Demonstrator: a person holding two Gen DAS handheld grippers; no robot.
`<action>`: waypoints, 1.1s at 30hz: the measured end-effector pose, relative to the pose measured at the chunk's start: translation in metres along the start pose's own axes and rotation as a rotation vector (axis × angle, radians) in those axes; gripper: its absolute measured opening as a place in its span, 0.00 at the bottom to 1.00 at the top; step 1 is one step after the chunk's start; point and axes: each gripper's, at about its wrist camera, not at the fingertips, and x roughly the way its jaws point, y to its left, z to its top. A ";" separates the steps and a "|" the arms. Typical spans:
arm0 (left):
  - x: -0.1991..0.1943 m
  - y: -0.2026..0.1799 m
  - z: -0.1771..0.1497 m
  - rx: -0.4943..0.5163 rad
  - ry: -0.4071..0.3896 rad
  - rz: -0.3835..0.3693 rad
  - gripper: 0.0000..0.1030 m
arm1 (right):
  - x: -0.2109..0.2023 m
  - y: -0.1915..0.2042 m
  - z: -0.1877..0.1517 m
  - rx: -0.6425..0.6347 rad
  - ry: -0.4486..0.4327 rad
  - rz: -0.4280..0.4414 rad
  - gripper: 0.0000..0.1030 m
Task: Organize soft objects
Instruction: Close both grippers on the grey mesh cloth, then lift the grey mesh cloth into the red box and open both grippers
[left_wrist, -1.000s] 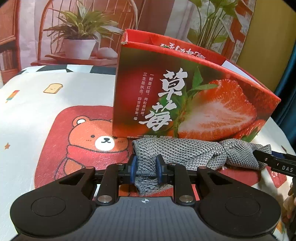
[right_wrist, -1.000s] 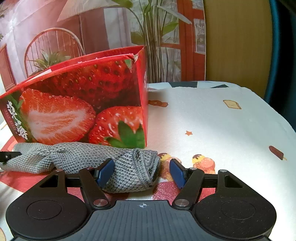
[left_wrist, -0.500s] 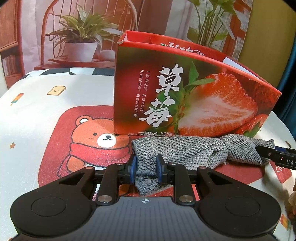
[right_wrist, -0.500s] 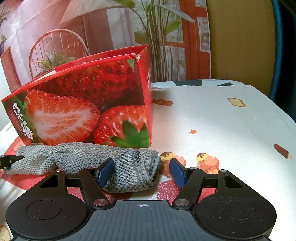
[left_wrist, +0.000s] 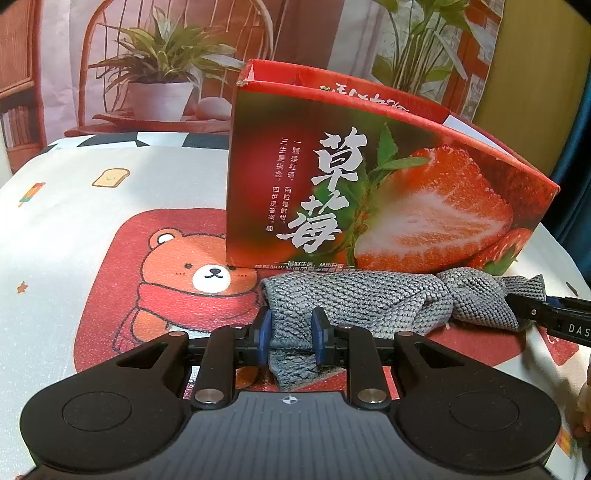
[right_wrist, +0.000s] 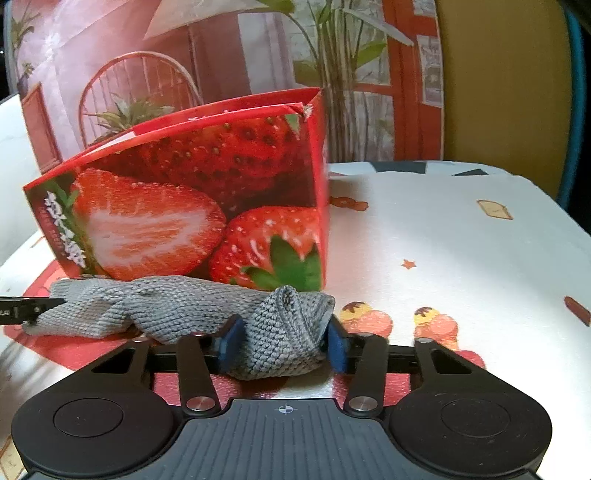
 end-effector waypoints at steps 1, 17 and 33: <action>0.000 0.001 0.000 -0.005 0.003 -0.007 0.23 | -0.001 0.000 0.000 0.000 0.001 0.006 0.31; -0.059 -0.006 0.021 0.078 -0.171 -0.071 0.11 | -0.051 0.008 0.019 0.042 -0.112 0.100 0.17; -0.108 -0.020 0.111 0.172 -0.327 -0.102 0.11 | -0.091 0.029 0.121 -0.068 -0.334 0.166 0.17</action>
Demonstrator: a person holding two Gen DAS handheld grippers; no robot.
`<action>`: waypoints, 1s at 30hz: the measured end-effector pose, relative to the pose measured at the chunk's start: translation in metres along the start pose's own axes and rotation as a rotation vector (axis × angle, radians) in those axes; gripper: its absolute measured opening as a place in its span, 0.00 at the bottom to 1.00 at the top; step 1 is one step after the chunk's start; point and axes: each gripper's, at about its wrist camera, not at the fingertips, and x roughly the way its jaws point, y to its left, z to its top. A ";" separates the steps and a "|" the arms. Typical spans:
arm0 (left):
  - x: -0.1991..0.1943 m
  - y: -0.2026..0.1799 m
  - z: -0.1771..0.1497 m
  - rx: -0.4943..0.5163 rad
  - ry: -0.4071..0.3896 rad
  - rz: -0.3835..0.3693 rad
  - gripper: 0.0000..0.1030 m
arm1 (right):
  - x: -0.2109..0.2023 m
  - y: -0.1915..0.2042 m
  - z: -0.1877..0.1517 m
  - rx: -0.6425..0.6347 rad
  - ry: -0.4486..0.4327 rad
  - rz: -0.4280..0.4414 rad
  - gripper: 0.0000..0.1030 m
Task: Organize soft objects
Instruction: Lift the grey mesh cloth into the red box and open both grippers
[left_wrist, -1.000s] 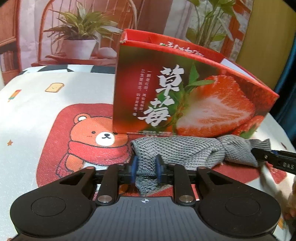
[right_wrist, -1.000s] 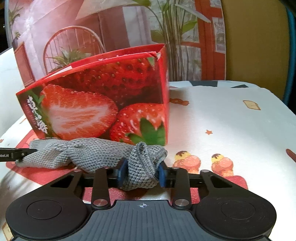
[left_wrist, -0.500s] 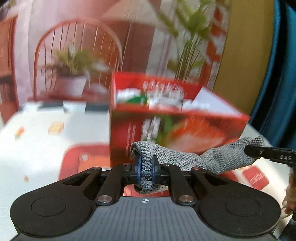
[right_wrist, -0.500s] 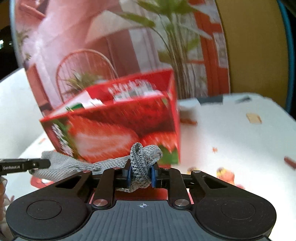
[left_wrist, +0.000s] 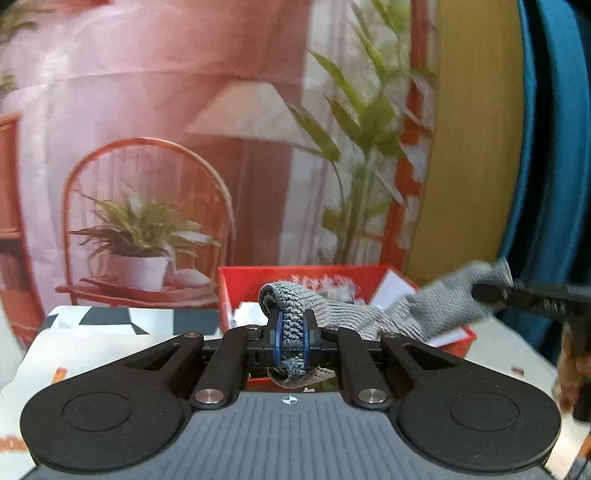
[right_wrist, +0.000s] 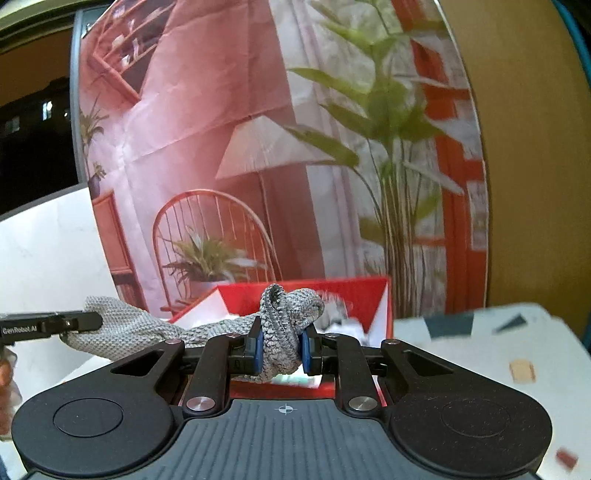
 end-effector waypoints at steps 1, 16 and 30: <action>0.007 -0.001 0.008 0.018 0.025 -0.019 0.11 | 0.006 -0.001 0.007 -0.016 0.007 0.001 0.17; 0.111 0.019 0.017 0.014 0.353 -0.084 0.11 | 0.080 -0.002 0.012 -0.071 0.311 0.001 0.17; 0.156 0.009 0.004 0.011 0.464 -0.075 0.11 | 0.125 -0.014 -0.005 -0.027 0.460 -0.054 0.17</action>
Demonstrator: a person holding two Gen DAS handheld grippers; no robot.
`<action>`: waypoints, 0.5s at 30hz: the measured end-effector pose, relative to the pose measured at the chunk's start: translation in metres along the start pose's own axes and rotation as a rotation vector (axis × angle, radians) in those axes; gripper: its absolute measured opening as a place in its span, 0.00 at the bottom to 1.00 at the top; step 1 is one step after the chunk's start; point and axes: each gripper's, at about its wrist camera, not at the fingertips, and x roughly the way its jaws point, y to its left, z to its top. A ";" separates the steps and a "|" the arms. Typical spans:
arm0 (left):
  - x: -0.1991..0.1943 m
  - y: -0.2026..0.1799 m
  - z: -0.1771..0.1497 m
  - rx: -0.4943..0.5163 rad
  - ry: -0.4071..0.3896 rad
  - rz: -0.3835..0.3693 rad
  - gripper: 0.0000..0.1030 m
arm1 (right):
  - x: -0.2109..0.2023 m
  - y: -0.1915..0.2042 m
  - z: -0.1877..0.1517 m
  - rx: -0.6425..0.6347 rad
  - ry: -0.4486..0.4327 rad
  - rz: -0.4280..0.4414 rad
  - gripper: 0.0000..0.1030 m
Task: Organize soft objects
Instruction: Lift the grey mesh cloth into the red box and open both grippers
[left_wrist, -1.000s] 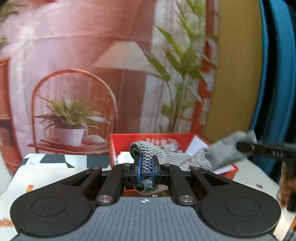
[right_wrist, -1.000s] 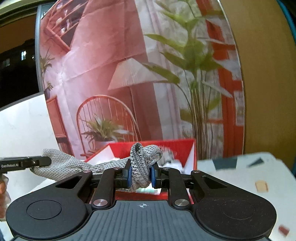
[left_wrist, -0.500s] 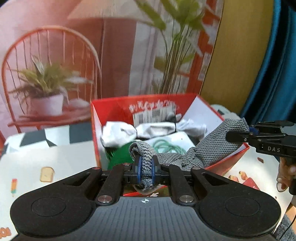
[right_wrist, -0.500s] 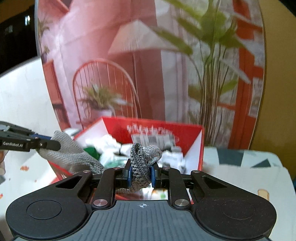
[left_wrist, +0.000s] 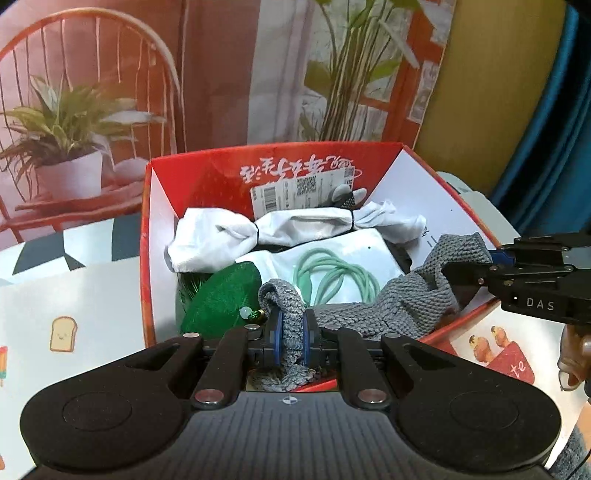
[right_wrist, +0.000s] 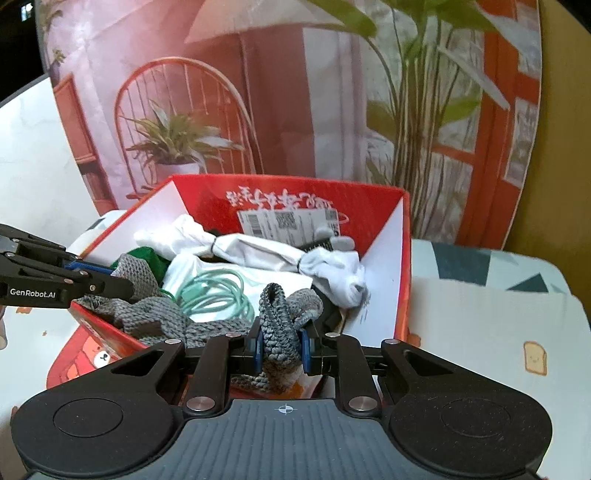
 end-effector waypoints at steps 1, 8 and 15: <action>0.002 0.000 -0.001 0.004 0.002 0.005 0.11 | 0.001 -0.001 -0.001 0.003 0.004 -0.004 0.17; 0.003 -0.003 -0.003 0.009 -0.004 0.026 0.12 | 0.001 -0.005 -0.003 0.017 0.003 -0.028 0.19; -0.017 -0.007 -0.004 0.031 -0.091 0.034 0.55 | -0.012 -0.003 -0.001 -0.002 -0.068 -0.060 0.32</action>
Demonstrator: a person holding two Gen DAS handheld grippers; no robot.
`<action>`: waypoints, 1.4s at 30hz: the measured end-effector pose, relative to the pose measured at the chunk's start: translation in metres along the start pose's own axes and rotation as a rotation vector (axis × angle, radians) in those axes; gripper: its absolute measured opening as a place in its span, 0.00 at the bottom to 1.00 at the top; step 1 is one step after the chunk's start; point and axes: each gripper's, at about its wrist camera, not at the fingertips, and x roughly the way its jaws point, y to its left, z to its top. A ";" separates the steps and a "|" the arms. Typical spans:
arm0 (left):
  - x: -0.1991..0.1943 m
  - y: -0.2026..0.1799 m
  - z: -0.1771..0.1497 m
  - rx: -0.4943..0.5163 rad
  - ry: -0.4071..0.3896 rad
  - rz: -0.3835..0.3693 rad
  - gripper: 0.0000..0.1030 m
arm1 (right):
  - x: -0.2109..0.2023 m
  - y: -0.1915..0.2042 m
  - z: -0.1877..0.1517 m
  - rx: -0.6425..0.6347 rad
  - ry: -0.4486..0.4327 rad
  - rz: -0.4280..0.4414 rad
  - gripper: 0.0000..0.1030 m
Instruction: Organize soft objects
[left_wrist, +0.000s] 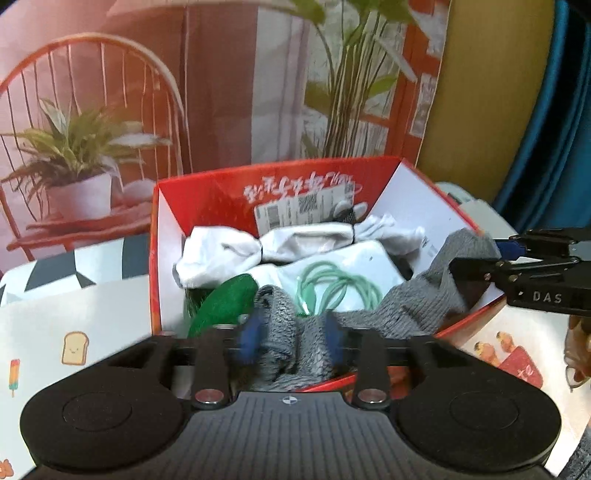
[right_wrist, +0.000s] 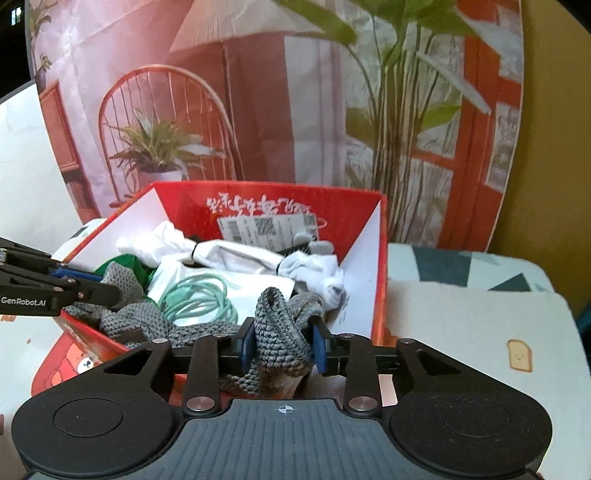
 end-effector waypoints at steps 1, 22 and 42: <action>-0.006 -0.001 -0.001 0.006 -0.029 -0.009 0.72 | -0.002 0.000 0.000 -0.002 -0.010 -0.004 0.38; -0.040 -0.006 -0.007 -0.053 -0.119 0.244 1.00 | -0.036 0.011 0.004 0.038 -0.090 -0.069 1.00; -0.091 -0.013 -0.020 -0.120 -0.177 0.291 1.00 | -0.069 0.017 -0.005 0.112 -0.127 -0.111 1.00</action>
